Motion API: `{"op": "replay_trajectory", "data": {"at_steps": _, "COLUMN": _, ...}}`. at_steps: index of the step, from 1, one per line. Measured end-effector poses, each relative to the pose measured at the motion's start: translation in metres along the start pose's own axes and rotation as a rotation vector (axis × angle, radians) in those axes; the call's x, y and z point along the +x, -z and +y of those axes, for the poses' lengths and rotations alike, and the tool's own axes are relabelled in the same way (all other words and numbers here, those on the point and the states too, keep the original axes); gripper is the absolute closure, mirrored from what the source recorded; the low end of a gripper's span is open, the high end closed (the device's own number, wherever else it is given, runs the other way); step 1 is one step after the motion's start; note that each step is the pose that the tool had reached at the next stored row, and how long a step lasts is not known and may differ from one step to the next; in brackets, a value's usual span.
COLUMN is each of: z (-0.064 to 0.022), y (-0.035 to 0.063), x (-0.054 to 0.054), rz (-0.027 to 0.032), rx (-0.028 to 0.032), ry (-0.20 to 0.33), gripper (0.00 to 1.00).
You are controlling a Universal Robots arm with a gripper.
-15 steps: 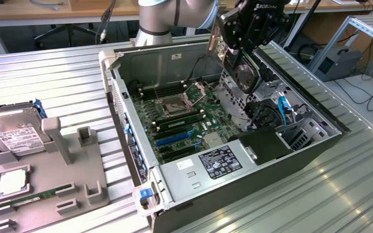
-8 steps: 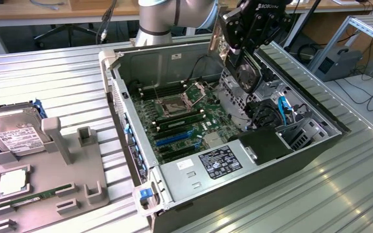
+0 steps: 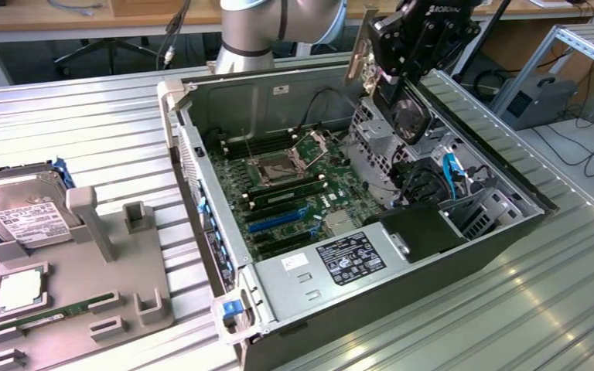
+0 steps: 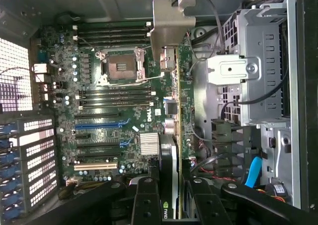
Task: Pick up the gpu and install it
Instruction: 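Pick up the gpu and move the gpu toward the slot, then insert the gpu into the slot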
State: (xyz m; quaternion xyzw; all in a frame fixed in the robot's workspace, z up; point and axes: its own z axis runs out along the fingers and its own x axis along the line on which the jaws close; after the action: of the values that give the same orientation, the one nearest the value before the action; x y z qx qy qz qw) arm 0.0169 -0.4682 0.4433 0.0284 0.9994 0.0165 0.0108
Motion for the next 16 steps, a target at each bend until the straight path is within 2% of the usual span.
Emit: {"op": "replay_trajectory", "data": {"at_steps": 16, "z": 0.0, "y": 0.0, "x": -0.0004, "rz": 0.0001, "rx": -0.0001, "ry": 0.005, "gripper": 0.73}}
